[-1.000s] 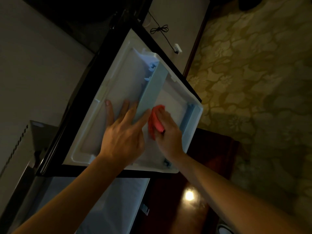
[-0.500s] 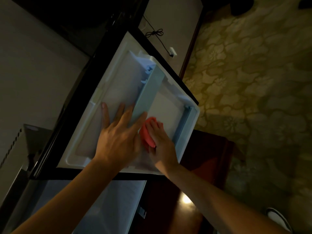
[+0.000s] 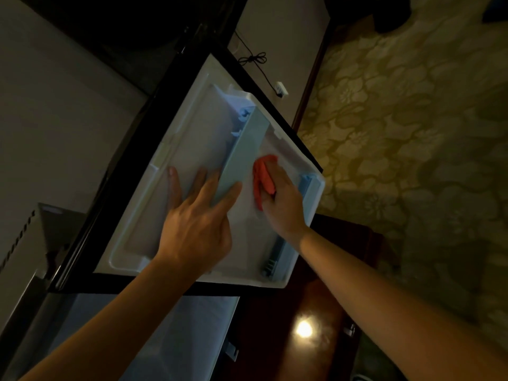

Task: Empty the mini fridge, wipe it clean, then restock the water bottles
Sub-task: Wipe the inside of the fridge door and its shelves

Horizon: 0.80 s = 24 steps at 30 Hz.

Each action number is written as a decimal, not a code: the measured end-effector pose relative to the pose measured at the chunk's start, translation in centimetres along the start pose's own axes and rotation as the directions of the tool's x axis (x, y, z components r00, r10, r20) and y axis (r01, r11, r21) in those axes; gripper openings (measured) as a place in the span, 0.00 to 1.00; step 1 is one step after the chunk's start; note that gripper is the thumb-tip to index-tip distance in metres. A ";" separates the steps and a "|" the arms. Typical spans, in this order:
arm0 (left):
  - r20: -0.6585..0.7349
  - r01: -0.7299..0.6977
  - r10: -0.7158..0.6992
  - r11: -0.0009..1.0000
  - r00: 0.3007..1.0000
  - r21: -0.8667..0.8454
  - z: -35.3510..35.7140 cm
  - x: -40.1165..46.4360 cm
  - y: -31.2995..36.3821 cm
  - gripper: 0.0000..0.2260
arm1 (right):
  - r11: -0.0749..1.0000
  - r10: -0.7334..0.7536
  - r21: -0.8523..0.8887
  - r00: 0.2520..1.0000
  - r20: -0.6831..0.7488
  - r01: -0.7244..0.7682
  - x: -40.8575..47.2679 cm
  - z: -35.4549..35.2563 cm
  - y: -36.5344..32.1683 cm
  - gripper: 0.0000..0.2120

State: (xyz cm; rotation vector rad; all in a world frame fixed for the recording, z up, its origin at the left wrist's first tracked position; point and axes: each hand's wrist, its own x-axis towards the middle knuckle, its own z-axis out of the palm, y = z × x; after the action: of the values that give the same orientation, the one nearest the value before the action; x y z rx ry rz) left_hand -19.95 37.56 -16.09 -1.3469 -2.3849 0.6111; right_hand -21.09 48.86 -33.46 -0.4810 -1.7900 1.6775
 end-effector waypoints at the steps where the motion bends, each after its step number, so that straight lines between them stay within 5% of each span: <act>1: 0.003 0.000 0.000 1.000 1.000 0.000 0.0 0.0 0.0 0.23 | 1.000 0.001 0.001 1.000 0.003 -0.001 -1.0 0.3 -0.2 0.27; 13: 0.028 -0.013 0.013 1.000 1.000 0.004 -0.2 -0.1 0.0 0.23 | 0.999 -0.023 0.034 0.991 0.131 0.019 -12.8 5.0 -0.7 0.41; 18: 0.012 -0.018 0.018 1.000 1.000 -0.011 -0.2 -0.4 0.1 0.22 | 0.990 -0.127 -0.039 0.984 0.122 0.133 -10.6 3.5 -0.5 0.37; 24: -0.040 -0.037 0.037 0.999 0.999 0.011 -0.1 -0.3 0.2 0.22 | 0.999 -0.042 -0.030 0.998 0.045 0.044 -4.7 1.3 -0.6 0.28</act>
State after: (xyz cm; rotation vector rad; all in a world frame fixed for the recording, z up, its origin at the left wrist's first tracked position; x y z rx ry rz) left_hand -19.59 37.37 -16.16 -1.3885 -2.3267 0.6001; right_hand -18.38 44.72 -33.75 -0.4184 -1.8473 1.6454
